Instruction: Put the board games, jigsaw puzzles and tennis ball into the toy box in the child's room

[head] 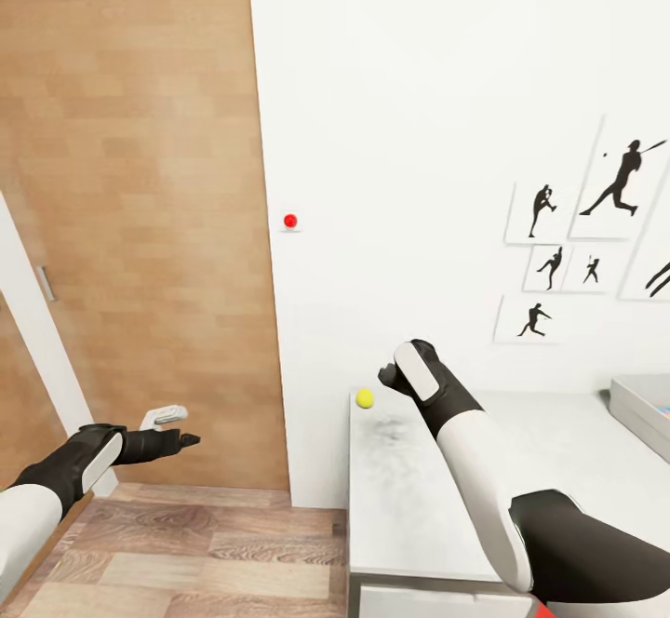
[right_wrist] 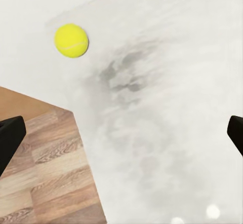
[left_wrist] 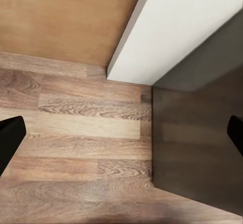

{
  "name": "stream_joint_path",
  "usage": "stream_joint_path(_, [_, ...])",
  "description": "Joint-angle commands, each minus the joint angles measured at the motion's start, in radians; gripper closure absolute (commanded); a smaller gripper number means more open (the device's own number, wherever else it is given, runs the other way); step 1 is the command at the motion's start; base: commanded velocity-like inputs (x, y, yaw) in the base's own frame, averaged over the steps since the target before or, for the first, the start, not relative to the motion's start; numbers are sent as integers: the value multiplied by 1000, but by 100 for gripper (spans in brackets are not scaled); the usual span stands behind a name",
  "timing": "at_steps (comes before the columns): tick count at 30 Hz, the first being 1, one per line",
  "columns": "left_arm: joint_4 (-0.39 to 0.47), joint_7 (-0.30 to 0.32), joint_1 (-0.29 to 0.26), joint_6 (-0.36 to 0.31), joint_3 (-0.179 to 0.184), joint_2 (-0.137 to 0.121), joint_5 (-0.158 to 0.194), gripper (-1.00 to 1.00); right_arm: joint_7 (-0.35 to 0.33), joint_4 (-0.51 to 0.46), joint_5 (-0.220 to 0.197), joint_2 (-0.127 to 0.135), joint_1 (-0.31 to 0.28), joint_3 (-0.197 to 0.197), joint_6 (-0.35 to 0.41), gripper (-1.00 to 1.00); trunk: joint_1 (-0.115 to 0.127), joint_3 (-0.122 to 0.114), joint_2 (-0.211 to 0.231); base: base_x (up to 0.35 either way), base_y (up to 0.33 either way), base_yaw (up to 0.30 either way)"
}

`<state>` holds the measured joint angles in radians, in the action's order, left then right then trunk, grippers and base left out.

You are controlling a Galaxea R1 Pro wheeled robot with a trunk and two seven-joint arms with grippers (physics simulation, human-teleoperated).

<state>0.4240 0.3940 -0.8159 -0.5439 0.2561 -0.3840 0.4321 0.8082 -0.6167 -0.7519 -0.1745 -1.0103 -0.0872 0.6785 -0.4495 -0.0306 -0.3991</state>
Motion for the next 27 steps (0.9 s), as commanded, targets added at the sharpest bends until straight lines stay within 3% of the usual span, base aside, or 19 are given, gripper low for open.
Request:
stream_joint_path(1, [1,0,0,-4,4,-1,5,-100,8,-1,-6,0,0,-3,3,-100,0,1,-1,8,57,0])
stream_joint_path(15, [1,2,0,11,8,0,-1,-100,6,-1,-4,0,-1,-4,1,-100,0,1,-1,81,128,0])
stream_joint_path(23, [1,2,0,17,10,2,-4,-100,6,-1,-4,0,-1,-69,2,-100,0,1,-1,8,140,0])
stream_joint_path(27, [0,-3,2,16,12,8,-4,-100,3,0,-4,0,-1,-81,4,-100,0,1,-1,1,47,0])
